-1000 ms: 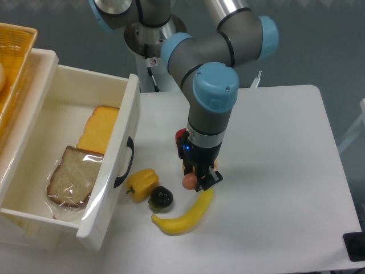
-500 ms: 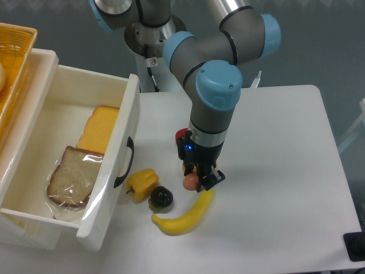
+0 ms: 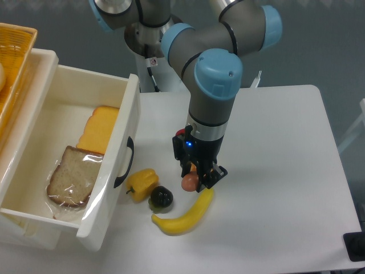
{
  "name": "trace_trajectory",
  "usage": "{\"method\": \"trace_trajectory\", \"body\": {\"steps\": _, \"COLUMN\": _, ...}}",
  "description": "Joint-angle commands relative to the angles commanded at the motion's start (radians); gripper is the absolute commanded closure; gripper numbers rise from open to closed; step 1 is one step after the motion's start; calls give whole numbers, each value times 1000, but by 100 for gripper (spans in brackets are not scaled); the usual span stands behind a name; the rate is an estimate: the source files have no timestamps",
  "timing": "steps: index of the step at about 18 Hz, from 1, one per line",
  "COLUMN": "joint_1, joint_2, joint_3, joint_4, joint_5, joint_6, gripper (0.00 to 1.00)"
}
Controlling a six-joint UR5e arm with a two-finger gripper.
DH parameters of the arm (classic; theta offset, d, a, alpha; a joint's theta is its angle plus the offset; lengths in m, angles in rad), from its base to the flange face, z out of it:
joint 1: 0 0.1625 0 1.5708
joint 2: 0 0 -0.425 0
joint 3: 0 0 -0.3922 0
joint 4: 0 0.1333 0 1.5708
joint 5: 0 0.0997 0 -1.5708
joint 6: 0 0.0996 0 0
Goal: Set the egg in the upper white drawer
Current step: 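Carry the held egg over the drawer rim into the drawer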
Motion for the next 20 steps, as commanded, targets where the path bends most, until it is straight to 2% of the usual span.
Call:
{"method": "trace_trajectory", "body": {"steps": 4, "joint_1": -5, "joint_2": 5, "joint_3": -2, "joint_4": 0, "joint_5": -81, "joint_6": 0, "gripper": 86}}
{"method": "trace_trajectory", "body": {"steps": 7, "joint_1": -6, "joint_2": 41, "joint_3": -2, "joint_4": -2, "joint_5": -123, "joint_6": -49, "gripper": 86}}
{"method": "trace_trajectory", "body": {"steps": 9, "joint_1": -9, "joint_2": 67, "joint_3": -2, "joint_4": 0, "joint_5": -129, "joint_6": -106, "gripper": 85}}
{"method": "trace_trajectory", "body": {"steps": 13, "joint_1": -29, "joint_2": 113, "joint_3": -9, "joint_4": -5, "joint_5": -135, "joint_6": -110, "gripper": 85}}
{"method": "trace_trajectory", "body": {"steps": 18, "joint_1": -90, "joint_2": 175, "joint_3": -23, "joint_4": -9, "joint_5": -141, "joint_6": -115, "gripper": 85}}
{"method": "trace_trajectory", "body": {"steps": 20, "joint_1": -98, "joint_2": 184, "joint_3": -23, "joint_4": -9, "joint_5": -140, "joint_6": -127, "gripper": 85}}
